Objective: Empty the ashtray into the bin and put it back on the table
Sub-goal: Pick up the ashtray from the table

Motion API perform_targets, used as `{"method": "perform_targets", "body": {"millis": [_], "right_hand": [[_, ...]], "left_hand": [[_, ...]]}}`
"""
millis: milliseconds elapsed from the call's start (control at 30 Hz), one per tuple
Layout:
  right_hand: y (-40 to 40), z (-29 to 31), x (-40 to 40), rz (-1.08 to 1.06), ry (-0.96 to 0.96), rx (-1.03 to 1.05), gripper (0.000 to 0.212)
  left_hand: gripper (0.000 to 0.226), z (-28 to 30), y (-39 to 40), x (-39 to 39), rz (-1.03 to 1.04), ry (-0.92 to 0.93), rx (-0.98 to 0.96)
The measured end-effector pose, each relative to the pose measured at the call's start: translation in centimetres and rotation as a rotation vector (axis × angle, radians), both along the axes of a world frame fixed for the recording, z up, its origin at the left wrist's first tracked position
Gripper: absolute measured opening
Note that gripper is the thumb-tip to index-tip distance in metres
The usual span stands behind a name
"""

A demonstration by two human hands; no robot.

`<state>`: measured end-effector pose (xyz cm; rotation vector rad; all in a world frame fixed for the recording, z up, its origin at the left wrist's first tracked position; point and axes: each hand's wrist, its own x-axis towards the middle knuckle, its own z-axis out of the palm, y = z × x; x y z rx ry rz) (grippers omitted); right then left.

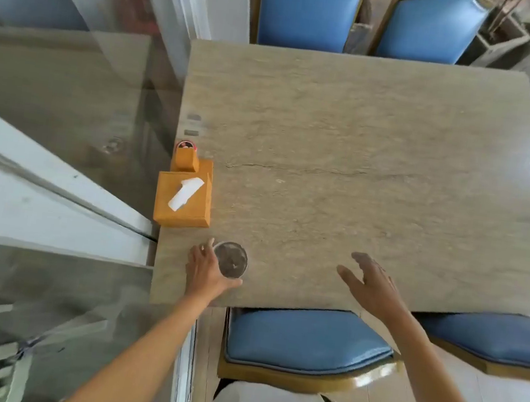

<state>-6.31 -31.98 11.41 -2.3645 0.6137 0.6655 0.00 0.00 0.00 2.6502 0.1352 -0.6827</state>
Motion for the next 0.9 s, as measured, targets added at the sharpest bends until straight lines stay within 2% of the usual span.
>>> {"method": "perform_targets", "body": {"millis": [367, 500, 667, 767, 900], "right_hand": [[2.0, 0.4, 0.0, -0.064, 0.027, 0.026, 0.063], [1.9, 0.6, -1.0, -0.101, 0.022, 0.079, 0.062], [1.9, 1.3, -2.2, -0.094, -0.059, 0.122, 0.058], [0.6, 2.0, -4.1, -0.167, -0.161, 0.246, 0.051], [-1.7, 3.6, -7.5, -0.335, -0.305, 0.519, 0.036]], "left_hand": [[0.113, -0.7, 0.0, 0.9, -0.155, -0.054, 0.009], [0.111, 0.8, -0.7, 0.6, -0.088, -0.066, -0.116], [0.112, 5.1, -2.7, -0.3, -0.173, -0.104, -0.271], [0.111, 8.8, -6.0, -2.4, -0.292, -0.154, -0.348], [0.120, 13.4, -11.7, -5.9, -0.400, -0.217, -0.438]]}}
